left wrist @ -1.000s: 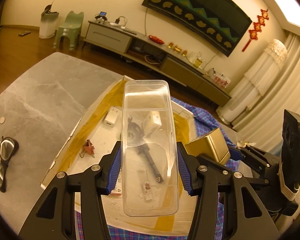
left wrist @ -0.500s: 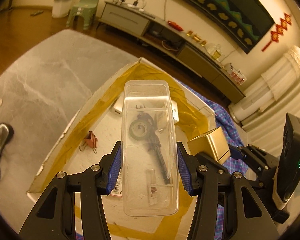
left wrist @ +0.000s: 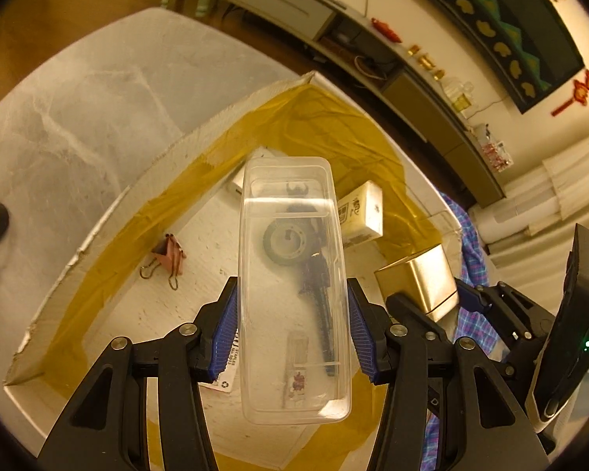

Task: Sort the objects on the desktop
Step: 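Carry the clear plastic box and gold metal box over the cardboard box, then open both tools to drop the plastic and gold boxes inside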

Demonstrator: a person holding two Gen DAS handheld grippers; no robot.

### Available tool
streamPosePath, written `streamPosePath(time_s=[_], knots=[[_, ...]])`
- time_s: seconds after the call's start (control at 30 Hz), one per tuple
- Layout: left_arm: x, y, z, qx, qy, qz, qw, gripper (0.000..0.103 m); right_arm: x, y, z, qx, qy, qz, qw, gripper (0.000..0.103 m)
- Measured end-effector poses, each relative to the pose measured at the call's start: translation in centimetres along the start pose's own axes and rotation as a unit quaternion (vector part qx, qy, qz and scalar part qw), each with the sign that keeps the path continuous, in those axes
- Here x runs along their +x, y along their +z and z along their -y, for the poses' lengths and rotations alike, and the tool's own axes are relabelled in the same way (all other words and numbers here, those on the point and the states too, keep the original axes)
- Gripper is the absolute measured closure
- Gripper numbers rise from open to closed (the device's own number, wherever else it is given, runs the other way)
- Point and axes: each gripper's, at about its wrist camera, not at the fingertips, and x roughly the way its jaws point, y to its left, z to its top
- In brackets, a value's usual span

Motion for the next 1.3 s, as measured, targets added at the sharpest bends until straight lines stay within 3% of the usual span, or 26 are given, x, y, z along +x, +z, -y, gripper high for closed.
streamPosePath(time_s=[0.37, 0.77, 1.1, 1.3], knots=[[1.4, 0.2, 0.3, -0.019, 0.022, -0.018, 0.9994, 0.049, 1.6, 0.9, 0.1, -0.032, -0.01, -0.036, 0.999, 0.053], [1.4, 0.6, -0.4, -0.036, 0.007, -0.018, 0.9992, 0.048, 1.1, 0.8, 0.1, -0.04, -0.024, -0.041, 0.998, 0.053], [0.9, 0.4, -0.4, -0.023, 0.007, -0.018, 0.9995, 0.047, 0.1, 0.8, 0.1, -0.041, -0.033, -0.036, 0.998, 0.049], [-0.5, -0.5, 0.4, 0.017, 0.015, -0.003, 0.9997, 0.047, -0.7, 0.6, -0.2, -0.048, -0.039, -0.033, 0.998, 0.044]])
